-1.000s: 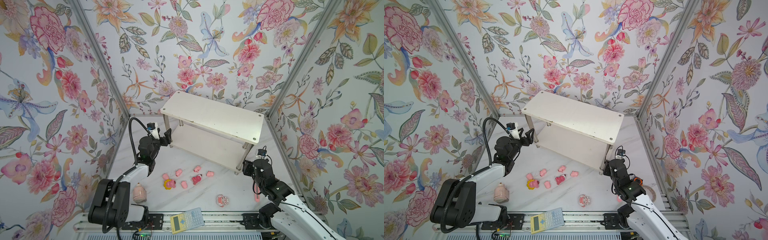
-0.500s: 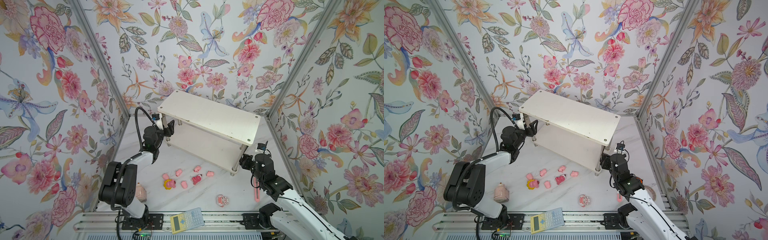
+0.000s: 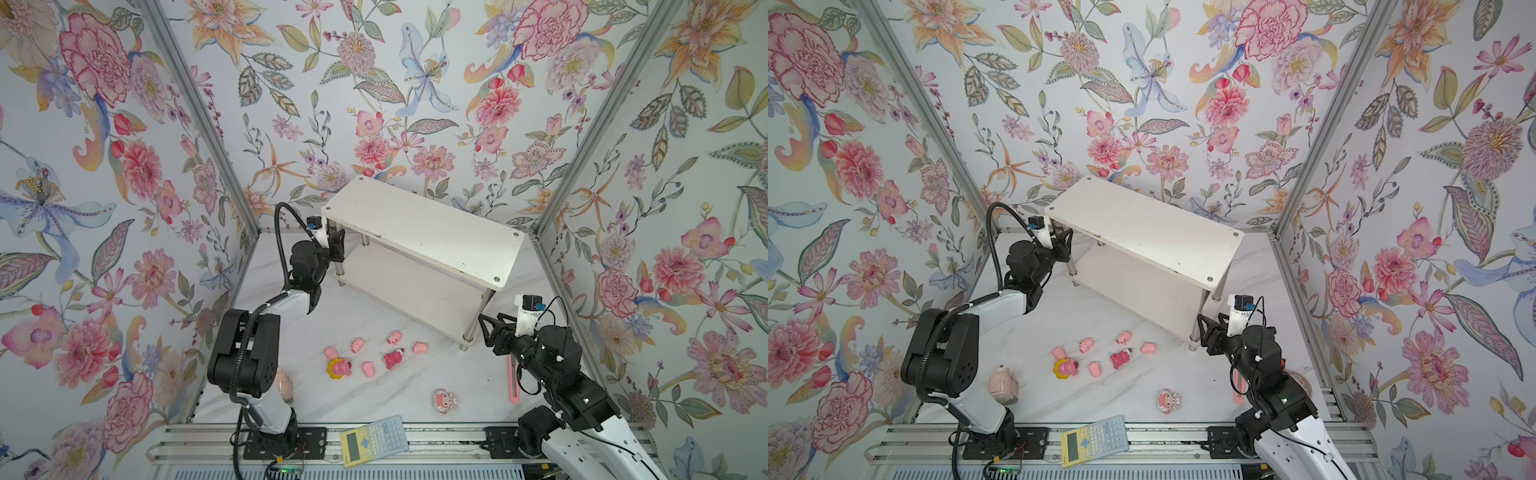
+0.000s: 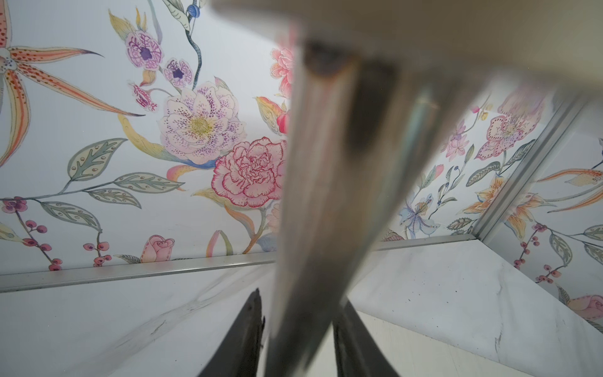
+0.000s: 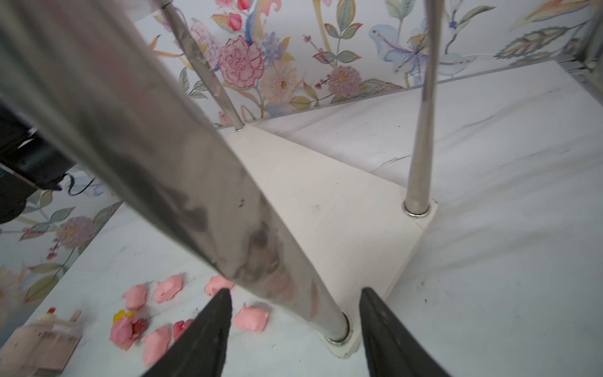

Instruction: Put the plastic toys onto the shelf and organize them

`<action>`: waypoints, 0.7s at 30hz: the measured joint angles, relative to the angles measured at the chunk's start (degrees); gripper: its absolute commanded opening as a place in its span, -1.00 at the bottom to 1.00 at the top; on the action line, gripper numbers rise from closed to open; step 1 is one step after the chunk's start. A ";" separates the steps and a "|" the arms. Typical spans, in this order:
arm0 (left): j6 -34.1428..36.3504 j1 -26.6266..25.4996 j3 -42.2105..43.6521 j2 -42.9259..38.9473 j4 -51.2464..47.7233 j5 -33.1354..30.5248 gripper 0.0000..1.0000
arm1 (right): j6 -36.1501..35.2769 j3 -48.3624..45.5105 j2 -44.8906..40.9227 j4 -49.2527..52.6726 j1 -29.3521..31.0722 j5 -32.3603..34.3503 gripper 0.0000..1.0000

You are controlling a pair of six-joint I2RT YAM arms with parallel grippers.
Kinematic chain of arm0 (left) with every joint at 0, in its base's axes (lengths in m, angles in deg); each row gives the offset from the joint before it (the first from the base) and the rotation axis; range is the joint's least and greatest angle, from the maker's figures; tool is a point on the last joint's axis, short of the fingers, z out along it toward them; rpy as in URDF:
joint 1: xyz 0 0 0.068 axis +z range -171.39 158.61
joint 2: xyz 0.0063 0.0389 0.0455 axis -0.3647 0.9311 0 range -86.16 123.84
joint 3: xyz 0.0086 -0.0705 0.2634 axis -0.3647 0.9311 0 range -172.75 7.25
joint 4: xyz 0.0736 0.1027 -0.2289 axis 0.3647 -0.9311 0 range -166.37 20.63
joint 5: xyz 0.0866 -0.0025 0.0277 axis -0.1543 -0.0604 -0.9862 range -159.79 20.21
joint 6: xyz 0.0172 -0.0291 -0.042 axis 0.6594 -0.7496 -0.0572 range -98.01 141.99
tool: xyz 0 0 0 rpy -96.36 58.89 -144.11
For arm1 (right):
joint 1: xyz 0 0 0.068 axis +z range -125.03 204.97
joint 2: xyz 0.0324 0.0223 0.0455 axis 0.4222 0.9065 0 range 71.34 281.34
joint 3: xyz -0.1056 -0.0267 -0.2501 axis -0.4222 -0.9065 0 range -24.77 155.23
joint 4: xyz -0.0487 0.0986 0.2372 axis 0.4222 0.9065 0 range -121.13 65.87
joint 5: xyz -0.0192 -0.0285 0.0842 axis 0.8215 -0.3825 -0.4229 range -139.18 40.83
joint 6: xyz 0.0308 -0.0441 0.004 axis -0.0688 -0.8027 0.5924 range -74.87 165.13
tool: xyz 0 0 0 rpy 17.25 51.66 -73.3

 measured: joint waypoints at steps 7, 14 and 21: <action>0.28 0.04 0.00 0.00 -0.35 -1.68 -0.49 | -3.48 0.15 5.60 -1.49 8.92 3.58 0.19; 2.82 -0.13 0.00 -0.07 -0.59 -1.81 -0.69 | -5.31 0.24 10.88 -8.66 1.75 7.26 -0.12; 4.68 -0.61 1.29 -2.36 -2.67 -2.25 -0.74 | -5.27 0.24 15.26 -15.50 -10.93 -1.18 -0.24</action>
